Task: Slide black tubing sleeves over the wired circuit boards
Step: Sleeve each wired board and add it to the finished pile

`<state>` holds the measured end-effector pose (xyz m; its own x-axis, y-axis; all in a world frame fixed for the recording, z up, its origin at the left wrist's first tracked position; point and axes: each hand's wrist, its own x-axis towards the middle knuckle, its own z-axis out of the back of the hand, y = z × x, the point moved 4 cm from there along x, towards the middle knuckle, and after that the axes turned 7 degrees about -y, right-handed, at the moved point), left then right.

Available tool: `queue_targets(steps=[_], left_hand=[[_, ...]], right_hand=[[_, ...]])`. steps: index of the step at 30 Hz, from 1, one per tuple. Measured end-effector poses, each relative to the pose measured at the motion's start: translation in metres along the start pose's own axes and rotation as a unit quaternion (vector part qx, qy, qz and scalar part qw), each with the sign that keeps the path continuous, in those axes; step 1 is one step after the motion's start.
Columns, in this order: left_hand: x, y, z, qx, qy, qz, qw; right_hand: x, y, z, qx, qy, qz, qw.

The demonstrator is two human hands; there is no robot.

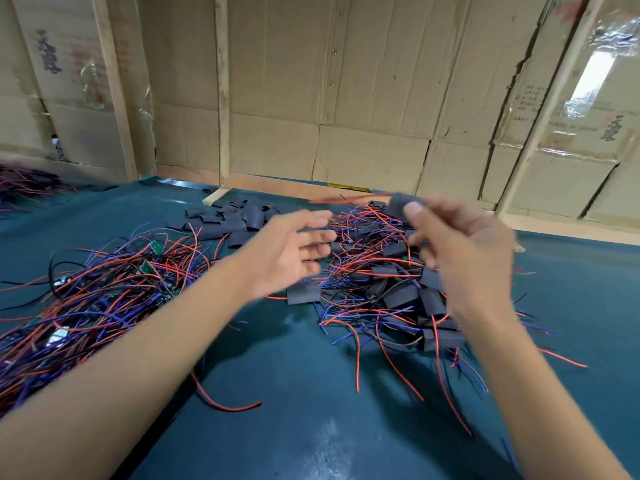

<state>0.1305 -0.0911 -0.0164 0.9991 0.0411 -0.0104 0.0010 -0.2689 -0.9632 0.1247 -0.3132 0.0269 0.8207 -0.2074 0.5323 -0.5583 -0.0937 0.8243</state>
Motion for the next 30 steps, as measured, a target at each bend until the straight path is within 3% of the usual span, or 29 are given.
queue_targets(steps=[1, 2, 4, 5, 6, 7, 8, 10, 12, 14, 16, 19, 20, 21, 22, 23, 24, 26, 27, 28, 30], left_hand=[[0.013, -0.009, 0.016, 0.119, -0.072, -0.034, 0.990], [0.025, -0.019, 0.034, 0.294, -0.158, -0.083, 0.939], [0.048, -0.033, 0.068, 0.635, -0.257, -0.129, 0.717], [0.057, -0.033, 0.082, 0.727, -0.252, -0.113, 0.629], [0.065, -0.032, 0.096, 0.776, -0.238, -0.080, 0.578], [0.071, -0.030, 0.109, 0.788, -0.226, -0.039, 0.571], [0.074, -0.026, 0.118, 0.776, -0.215, 0.003, 0.593], [0.081, -0.010, 0.127, 0.751, -0.191, 0.035, 0.631], [0.084, -0.004, 0.124, 0.760, -0.202, -0.007, 0.618], [0.085, -0.004, 0.119, 0.767, -0.215, -0.015, 0.604], [0.082, -0.008, 0.110, 0.808, -0.207, -0.004, 0.552], [0.073, -0.011, 0.095, 0.903, -0.167, -0.060, 0.392], [0.066, -0.013, 0.088, 0.915, -0.160, -0.091, 0.359], [0.060, -0.016, 0.082, 0.914, -0.163, -0.128, 0.350], [0.053, -0.021, 0.076, 0.899, -0.172, -0.162, 0.369], [0.045, -0.030, 0.069, 0.868, -0.189, -0.195, 0.415], [0.035, -0.041, 0.062, 0.816, -0.213, -0.221, 0.490], [0.007, -0.056, 0.047, 0.621, -0.229, -0.212, 0.719], [-0.007, -0.055, 0.037, 0.508, -0.211, -0.182, 0.815], [-0.023, -0.048, 0.026, 0.420, -0.183, -0.150, 0.876], [-0.054, -0.024, 0.010, 0.315, -0.143, -0.114, 0.931]], right_hand=[[0.014, 0.006, 0.010, -0.019, -0.024, 0.007, 1.000], [0.028, 0.010, 0.019, -0.069, -0.040, 0.014, 0.997], [0.055, 0.006, 0.031, -0.245, -0.024, 0.022, 0.969], [0.063, -0.002, 0.035, -0.349, 0.000, 0.021, 0.937], [0.066, -0.011, 0.036, -0.447, 0.017, 0.018, 0.894], [0.065, -0.019, 0.038, -0.529, 0.016, 0.026, 0.848], [0.061, -0.025, 0.039, -0.577, 0.001, 0.044, 0.816], [0.041, -0.031, 0.035, -0.572, -0.037, 0.130, 0.809], [0.022, -0.030, 0.029, -0.520, -0.044, 0.250, 0.815], [0.004, -0.025, 0.021, -0.486, -0.027, 0.359, 0.796], [-0.009, -0.015, 0.011, -0.445, -0.014, 0.425, 0.788], [-0.026, -0.003, -0.006, -0.386, 0.021, 0.457, 0.801], [-0.033, -0.001, -0.010, -0.371, 0.038, 0.466, 0.803], [-0.038, -0.001, -0.014, -0.354, 0.058, 0.472, 0.805], [-0.042, -0.002, -0.016, -0.337, 0.080, 0.469, 0.813], [-0.045, -0.005, -0.019, -0.316, 0.102, 0.448, 0.830], [-0.047, -0.008, -0.022, -0.291, 0.126, 0.401, 0.860], [-0.046, -0.018, -0.029, -0.246, 0.165, 0.229, 0.927], [-0.047, -0.024, -0.033, -0.235, 0.182, 0.145, 0.944], [-0.051, -0.030, -0.036, -0.227, 0.201, 0.081, 0.950], [-0.061, -0.039, -0.043, -0.180, 0.256, 0.003, 0.950]])
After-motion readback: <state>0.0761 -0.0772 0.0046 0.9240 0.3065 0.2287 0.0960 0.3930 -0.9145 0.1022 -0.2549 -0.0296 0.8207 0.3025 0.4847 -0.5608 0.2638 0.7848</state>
